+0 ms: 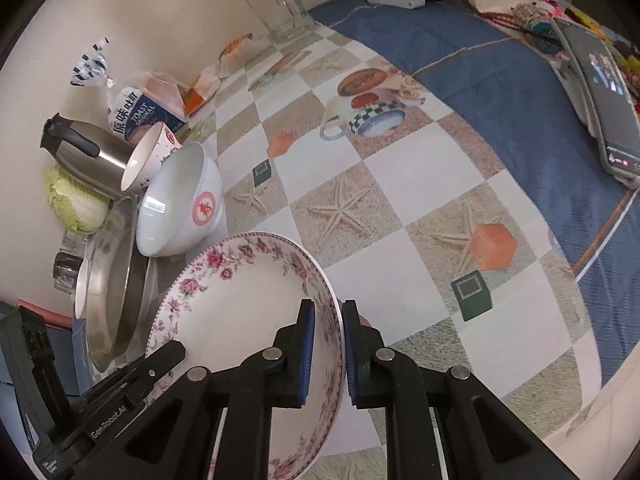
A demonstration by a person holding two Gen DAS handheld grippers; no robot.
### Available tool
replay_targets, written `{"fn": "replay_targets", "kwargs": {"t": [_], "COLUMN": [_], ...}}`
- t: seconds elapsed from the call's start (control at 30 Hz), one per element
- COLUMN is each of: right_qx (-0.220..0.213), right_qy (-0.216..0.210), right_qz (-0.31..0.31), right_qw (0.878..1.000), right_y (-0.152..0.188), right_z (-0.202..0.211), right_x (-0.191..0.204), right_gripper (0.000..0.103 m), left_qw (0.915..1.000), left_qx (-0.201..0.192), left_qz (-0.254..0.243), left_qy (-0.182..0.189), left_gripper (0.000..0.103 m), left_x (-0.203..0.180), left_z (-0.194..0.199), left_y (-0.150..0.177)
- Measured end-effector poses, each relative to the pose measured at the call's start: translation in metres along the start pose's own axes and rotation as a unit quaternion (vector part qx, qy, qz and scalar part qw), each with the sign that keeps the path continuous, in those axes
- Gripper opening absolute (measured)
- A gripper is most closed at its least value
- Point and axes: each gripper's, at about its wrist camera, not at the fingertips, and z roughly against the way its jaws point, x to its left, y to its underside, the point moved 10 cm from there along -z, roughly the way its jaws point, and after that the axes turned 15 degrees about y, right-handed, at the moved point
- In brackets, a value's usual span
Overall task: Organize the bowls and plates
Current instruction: 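Lift the pink-floral plate with both tools and carry it toward the steel basin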
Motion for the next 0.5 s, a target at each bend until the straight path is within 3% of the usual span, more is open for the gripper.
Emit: {"fn": "replay_targets", "kwargs": {"t": [0.5], "right_qx": [-0.052], "right_qy": [0.000], "right_qz": [-0.013], "right_qw": [0.999], "right_y": [-0.004], "right_z": [0.036], "right_x": [-0.013], "right_gripper": [0.015], "left_qw": [0.9985], "left_qx": [-0.017], "left_qz": [-0.047], "left_qy": [0.020], "left_gripper": [0.022], "left_x": [-0.029], "left_z": [0.014], "left_y": [-0.007]}}
